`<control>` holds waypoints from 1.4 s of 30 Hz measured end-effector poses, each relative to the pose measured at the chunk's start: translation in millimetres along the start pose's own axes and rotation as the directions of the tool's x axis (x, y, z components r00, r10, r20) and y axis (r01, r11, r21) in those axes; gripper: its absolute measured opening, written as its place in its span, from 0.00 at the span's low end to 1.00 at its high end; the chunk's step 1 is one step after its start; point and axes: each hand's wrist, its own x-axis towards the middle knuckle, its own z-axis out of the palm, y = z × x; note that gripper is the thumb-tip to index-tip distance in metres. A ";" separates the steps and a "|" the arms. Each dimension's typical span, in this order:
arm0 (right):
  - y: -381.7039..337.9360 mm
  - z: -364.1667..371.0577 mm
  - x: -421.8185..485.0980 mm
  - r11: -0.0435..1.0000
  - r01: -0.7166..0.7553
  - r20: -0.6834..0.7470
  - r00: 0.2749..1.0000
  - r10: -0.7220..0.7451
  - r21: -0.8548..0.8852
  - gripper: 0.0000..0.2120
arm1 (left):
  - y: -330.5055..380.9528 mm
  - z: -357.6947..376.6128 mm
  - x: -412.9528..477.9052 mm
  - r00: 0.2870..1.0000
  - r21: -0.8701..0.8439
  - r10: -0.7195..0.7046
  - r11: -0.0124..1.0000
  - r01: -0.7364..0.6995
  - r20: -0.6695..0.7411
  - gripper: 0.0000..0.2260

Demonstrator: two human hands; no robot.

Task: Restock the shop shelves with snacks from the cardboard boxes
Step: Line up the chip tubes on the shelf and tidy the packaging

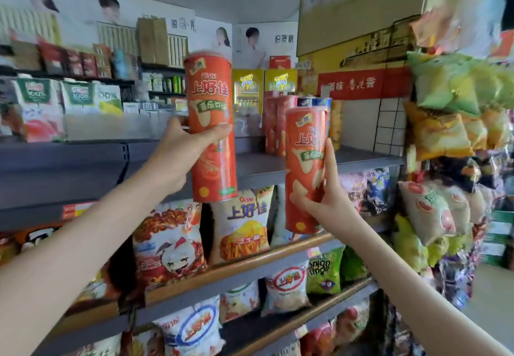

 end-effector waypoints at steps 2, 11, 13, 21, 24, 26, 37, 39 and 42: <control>14.9 2.0 35.7 0.995 0.073 0.003 0.997 -0.073 -0.073 0.50 | -3.8 9.4 24.5 0.998 0.012 0.049 0.999 -0.048 -0.046 0.24; 79.6 40.0 193.8 0.970 0.241 0.089 0.967 -0.237 -0.035 0.47 | -43.4 37.2 123.8 0.976 0.055 0.122 0.992 -0.114 -0.179 0.26; 96.8 48.1 220.2 0.970 0.243 0.132 0.962 -0.238 -0.023 0.47 | -52.3 40.4 140.6 0.971 0.081 0.112 0.992 -0.097 -0.210 0.26; 149.8 56.4 265.4 0.938 0.330 0.346 0.897 -0.275 -0.110 0.49 | -88.3 51.1 182.1 0.961 0.170 0.079 0.985 -0.034 -0.263 0.32; 153.3 48.2 270.1 0.925 0.359 0.366 0.883 -0.294 -0.124 0.52 | -97.4 58.7 187.0 0.948 0.207 0.069 0.978 -0.003 -0.312 0.33; 155.2 46.6 272.9 0.909 0.395 0.402 0.860 -0.314 -0.136 0.54 | -101.0 66.7 189.7 0.935 0.235 0.079 0.972 0.004 -0.345 0.30; 181.7 68.0 304.1 0.920 0.357 0.429 0.865 -0.260 -0.163 0.57 | -114.1 79.5 204.4 0.945 0.349 0.024 0.932 0.096 -0.325 0.25; 185.3 71.7 309.6 0.931 0.302 0.412 0.889 -0.199 -0.202 0.55 | -113.9 77.0 205.5 0.951 0.305 -0.057 0.940 0.154 -0.305 0.24; 185.7 74.5 314.0 0.930 0.263 0.386 0.910 -0.150 -0.258 0.53 | -114.5 76.0 204.8 0.953 0.288 -0.101 0.940 0.186 -0.286 0.23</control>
